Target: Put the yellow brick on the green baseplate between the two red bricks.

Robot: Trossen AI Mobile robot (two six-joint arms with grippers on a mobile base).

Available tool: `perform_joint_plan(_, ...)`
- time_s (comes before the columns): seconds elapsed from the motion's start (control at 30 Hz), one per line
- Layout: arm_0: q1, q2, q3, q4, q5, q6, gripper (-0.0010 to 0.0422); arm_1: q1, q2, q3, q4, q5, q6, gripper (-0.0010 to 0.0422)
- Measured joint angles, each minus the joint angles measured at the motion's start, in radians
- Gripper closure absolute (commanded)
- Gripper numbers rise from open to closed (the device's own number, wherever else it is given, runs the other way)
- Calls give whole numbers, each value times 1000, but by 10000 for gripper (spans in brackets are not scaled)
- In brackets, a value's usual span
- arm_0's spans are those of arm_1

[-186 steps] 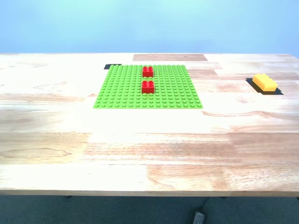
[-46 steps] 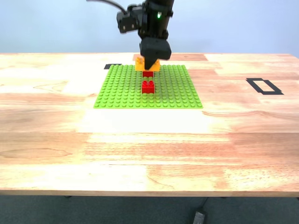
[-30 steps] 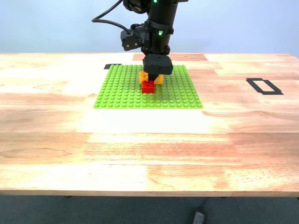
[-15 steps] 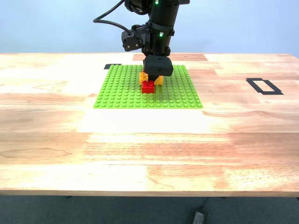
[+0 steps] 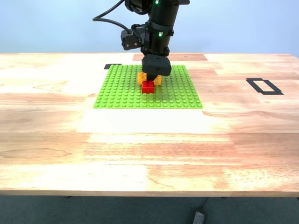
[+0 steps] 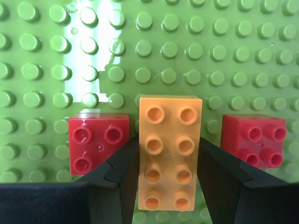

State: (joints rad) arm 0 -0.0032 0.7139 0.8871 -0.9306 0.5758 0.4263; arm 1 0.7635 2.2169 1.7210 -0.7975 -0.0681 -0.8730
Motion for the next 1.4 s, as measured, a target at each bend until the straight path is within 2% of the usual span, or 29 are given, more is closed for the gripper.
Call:
perform_joint_plan(0.23, 0, 0, 0, 0, 0, 0, 413, 8, 2, 0, 6, -1, 4, 295)
perform_joint_plan(0.47, 0, -1, 0, -5, 0, 0, 412, 8, 13, 2, 13, 0, 9, 255)
perform_joint_plan(0.73, 0, -2, 0, -4, 0, 0, 413, 1, -3, -37, 58, 37, 8, 219)
perform_joint_plan(1.4, -1, -4, 0, -5, 0, 3, 412, 2, -5, 10, 27, 47, 31, 213)
